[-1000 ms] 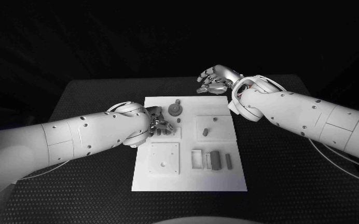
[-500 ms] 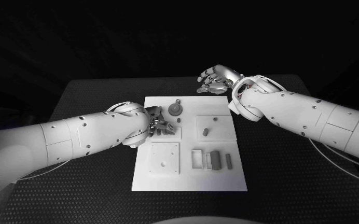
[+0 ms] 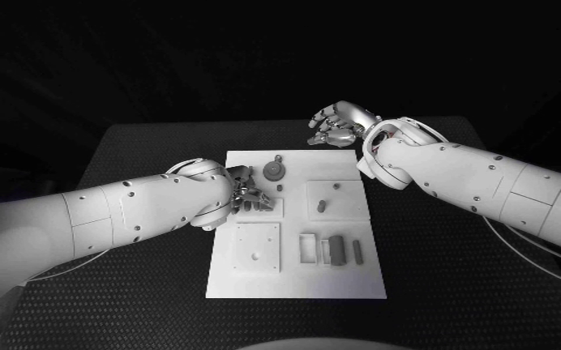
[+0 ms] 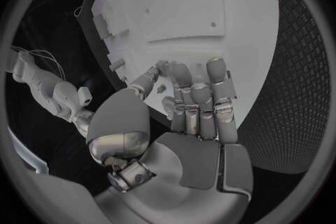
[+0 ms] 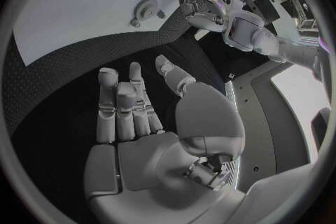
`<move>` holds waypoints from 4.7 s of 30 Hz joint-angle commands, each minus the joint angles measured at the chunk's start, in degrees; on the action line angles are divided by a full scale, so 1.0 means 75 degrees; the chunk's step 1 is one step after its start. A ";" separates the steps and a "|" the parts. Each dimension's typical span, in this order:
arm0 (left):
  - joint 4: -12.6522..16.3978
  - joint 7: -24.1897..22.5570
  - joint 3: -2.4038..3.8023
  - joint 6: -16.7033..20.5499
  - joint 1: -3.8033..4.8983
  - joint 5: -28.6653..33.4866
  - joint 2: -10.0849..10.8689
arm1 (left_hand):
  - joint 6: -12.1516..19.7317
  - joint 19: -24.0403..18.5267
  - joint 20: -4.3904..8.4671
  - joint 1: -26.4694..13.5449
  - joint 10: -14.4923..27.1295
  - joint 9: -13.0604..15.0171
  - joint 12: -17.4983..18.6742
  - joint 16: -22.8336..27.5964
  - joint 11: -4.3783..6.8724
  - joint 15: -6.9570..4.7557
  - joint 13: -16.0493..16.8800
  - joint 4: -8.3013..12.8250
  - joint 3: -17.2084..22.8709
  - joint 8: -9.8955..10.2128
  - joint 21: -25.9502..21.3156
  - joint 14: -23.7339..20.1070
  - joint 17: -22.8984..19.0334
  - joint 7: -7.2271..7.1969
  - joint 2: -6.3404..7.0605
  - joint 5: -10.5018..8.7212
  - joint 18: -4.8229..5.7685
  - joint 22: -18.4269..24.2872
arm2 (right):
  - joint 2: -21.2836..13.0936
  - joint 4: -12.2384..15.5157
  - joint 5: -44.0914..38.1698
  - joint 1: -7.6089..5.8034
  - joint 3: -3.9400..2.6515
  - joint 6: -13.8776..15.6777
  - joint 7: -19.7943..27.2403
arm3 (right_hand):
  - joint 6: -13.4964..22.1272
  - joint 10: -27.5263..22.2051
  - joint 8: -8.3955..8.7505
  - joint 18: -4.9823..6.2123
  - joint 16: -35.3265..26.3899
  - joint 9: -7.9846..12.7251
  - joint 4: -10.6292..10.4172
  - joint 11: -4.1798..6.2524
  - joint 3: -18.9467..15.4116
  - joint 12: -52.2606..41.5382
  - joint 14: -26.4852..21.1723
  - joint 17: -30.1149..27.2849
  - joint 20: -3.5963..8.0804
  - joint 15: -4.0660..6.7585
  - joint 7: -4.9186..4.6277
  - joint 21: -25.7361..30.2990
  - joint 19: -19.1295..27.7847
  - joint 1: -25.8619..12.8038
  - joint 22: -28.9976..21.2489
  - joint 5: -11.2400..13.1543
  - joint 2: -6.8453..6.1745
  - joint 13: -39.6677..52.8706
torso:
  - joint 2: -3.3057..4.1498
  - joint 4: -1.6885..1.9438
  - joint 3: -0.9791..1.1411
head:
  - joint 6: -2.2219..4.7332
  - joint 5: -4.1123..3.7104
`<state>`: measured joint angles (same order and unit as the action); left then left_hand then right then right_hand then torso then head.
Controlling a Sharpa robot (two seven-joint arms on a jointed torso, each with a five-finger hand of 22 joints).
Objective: Assemble the parts on the task board
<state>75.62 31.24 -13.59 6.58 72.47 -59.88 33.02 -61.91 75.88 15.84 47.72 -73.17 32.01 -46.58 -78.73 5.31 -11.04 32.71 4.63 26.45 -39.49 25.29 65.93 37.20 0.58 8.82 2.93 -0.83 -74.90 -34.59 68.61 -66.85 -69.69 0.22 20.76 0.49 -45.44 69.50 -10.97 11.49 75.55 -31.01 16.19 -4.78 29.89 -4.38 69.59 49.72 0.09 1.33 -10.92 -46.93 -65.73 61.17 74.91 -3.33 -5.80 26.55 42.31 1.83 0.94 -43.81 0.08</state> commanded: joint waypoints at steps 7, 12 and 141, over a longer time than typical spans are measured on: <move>-0.0031 -0.0020 0.0003 -0.0151 0.0000 0.0071 -0.0020 | 0.0167 -0.0062 -0.0007 -0.0041 0.0096 -0.0028 -0.0004 0.0010 -0.0027 0.0002 -0.0007 -0.0035 -0.0108 0.0097 -0.0008 -0.0090 -0.0029 0.0031 0.0027 -0.0021 -0.0016 -0.0160 | -0.0002 0.0003 -0.0004 0.0001 -0.0003 -0.0079 0.0061 | 0.0028 -0.0002 -0.0027 0.0468 0.0025 0.0011 -0.0015 -0.0045 -0.0003 0.0041 -0.0051 -0.0012 0.0047 -0.0005 -0.0063 0.0032 0.0014 -0.0084 0.0116 -0.0013 -0.0022 0.0011 | -0.0001 0.0004 -0.0002 | 0.0000 -0.0010; -0.0019 -0.0074 0.0003 -0.0045 0.0000 0.0079 -0.0033 | 0.0193 -0.0066 -0.0004 -0.0033 0.0099 -0.0039 -0.0008 0.0008 -0.0033 0.0007 -0.0008 -0.0042 -0.0110 0.0130 -0.0008 -0.0093 -0.0033 0.0042 0.0023 -0.0021 -0.0019 -0.0160 | -0.0002 0.0006 -0.0003 0.0001 -0.0003 -0.0082 0.0064 | 0.0029 -0.0002 -0.0028 0.0468 0.0025 0.0013 -0.0015 -0.0045 -0.0003 0.0041 -0.0051 -0.0012 0.0047 -0.0005 -0.0063 0.0033 0.0014 -0.0088 0.0116 -0.0013 -0.0024 0.0012 | 0.0000 0.0004 0.0002 | -0.0001 -0.0011; -0.0111 -0.0044 0.0033 -0.0644 0.0082 -0.0772 -0.0226 | 0.0125 -0.0134 -0.0020 0.2302 0.0206 0.0090 -0.0084 -0.0126 -0.0096 0.0062 -0.0179 -0.2832 -0.2944 0.1046 -0.0125 -0.0204 -0.0356 0.0129 -0.0275 -0.0022 -0.0063 -0.0154 | 0.0037 -0.0024 0.0030 0.0014 -0.0003 -0.0155 0.0065 | 0.0052 -0.0011 -0.0048 0.0468 0.0031 0.0044 -0.0026 -0.0049 0.0015 0.0041 -0.0052 -0.0026 0.0050 -0.0008 -0.0067 0.0051 0.0002 -0.0160 0.0120 -0.0013 -0.0026 0.0022 | -0.0002 0.0003 -0.0004 | 0.0016 -0.0129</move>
<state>74.66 31.15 -13.33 2.90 73.12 -65.52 31.52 -60.68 74.52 15.74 64.60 -71.67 32.75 -46.98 -79.42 4.63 -10.43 31.42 -16.63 4.55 -31.90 24.59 64.50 34.57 1.40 6.74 2.93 -0.83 -74.91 -34.35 68.38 -66.56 -69.61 0.23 20.17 0.50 -45.27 69.51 -10.97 11.50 75.55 -30.76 16.19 -4.78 29.90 -4.38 69.60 49.58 0.09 1.34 -10.89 -46.93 -65.75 60.49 74.90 -3.33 -6.04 26.66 42.31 1.87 0.92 -43.64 -0.89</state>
